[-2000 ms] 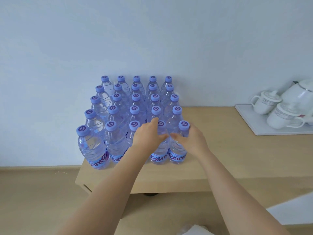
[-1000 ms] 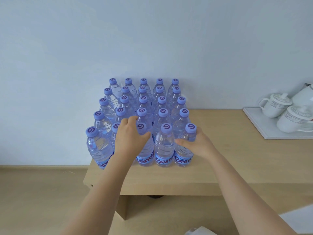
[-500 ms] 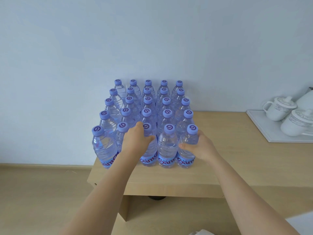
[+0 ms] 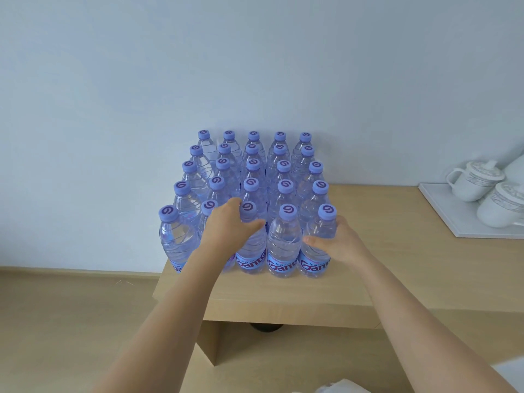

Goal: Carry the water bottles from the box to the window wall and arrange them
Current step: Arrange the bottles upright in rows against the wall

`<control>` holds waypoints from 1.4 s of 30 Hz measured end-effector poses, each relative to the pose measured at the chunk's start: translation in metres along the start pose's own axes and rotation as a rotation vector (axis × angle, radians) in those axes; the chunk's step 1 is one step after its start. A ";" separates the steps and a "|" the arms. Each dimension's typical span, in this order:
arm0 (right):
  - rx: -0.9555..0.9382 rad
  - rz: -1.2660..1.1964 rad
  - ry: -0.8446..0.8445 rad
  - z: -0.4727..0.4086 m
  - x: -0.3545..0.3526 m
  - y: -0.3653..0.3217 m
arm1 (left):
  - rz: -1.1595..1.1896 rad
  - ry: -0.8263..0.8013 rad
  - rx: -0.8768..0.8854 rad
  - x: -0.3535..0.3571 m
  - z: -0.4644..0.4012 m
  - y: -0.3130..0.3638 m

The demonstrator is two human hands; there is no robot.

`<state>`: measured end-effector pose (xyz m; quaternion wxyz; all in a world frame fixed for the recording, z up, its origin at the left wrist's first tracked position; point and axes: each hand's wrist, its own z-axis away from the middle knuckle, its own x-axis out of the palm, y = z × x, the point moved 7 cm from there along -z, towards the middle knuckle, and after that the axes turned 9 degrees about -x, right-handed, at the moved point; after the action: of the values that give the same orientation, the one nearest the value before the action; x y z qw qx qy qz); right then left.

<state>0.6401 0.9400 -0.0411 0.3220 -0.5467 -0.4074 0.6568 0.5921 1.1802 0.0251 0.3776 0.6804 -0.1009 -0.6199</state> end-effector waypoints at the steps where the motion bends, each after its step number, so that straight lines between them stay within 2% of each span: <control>1: 0.005 -0.009 -0.024 0.000 0.001 0.000 | 0.073 0.031 0.013 -0.008 0.002 -0.001; 5: 0.020 0.035 -0.042 0.010 -0.003 -0.005 | 0.373 0.316 0.052 -0.063 0.015 -0.028; 6: 0.009 0.109 0.040 0.015 -0.008 -0.009 | 0.399 0.403 0.039 -0.075 0.018 -0.042; 8: -0.128 0.259 0.347 0.032 -0.023 -0.030 | 0.399 0.529 -0.034 -0.090 0.020 -0.073; 10: -0.412 0.273 0.564 0.052 -0.026 -0.067 | 0.388 0.532 -0.169 -0.089 0.016 -0.104; 11: -0.519 0.263 0.566 0.055 -0.022 -0.084 | 0.389 0.484 -0.240 -0.082 0.012 -0.116; 13: -0.624 0.274 0.446 0.050 -0.003 -0.109 | 0.422 0.353 -0.345 -0.064 0.005 -0.131; 15: -0.678 0.326 0.301 0.041 0.020 -0.128 | 0.459 0.260 -0.378 -0.048 0.000 -0.137; 18: -0.704 0.427 0.061 0.029 0.060 -0.142 | 0.452 0.231 -0.379 -0.037 -0.005 -0.137; 21: -0.614 0.573 -0.109 0.016 0.089 -0.138 | 0.441 0.246 -0.358 -0.036 -0.007 -0.136; 25: -0.613 0.770 -0.124 0.008 0.108 -0.141 | 0.426 0.246 -0.322 -0.037 -0.008 -0.135; 28: -0.528 0.731 -0.196 0.003 0.120 -0.137 | 0.419 0.237 -0.319 -0.038 -0.008 -0.136; 32: -0.504 0.750 -0.250 0.002 0.126 -0.132 | 0.412 0.228 -0.307 -0.039 -0.008 -0.138; 37: -0.712 0.698 -0.016 0.001 0.130 -0.185 | 0.391 0.233 -0.310 -0.039 -0.009 -0.136; 42: -0.574 0.823 -0.235 -0.016 0.174 -0.190 | 0.406 0.237 -0.309 -0.038 -0.008 -0.135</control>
<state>0.6178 1.1816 0.0471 -0.1740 -0.6505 -0.3559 0.6480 0.5470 1.3006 -0.0327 0.6027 0.6484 -0.0946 -0.4555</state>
